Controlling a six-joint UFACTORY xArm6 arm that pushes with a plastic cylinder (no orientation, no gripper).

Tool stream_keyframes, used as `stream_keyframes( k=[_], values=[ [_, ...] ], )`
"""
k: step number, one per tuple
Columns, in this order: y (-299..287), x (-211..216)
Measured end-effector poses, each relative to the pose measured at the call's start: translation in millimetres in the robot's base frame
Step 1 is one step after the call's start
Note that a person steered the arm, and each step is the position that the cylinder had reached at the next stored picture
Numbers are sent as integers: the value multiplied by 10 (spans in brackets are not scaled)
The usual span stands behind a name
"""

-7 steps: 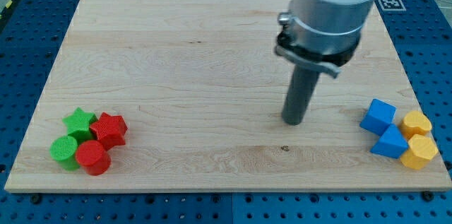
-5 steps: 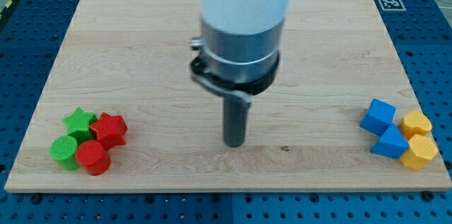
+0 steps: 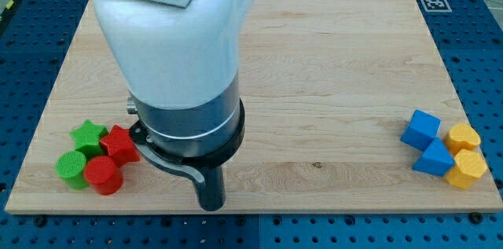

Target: Place the arm towards the top left of the green star

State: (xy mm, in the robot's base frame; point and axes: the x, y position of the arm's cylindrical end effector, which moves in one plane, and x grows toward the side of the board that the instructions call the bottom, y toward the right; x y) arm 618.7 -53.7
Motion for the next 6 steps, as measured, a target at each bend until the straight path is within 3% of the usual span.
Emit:
stream_keyframes(
  k=[3,5,6],
  values=[
    [-448,-3],
    [-211,-637],
    [-501,-1173]
  ],
)
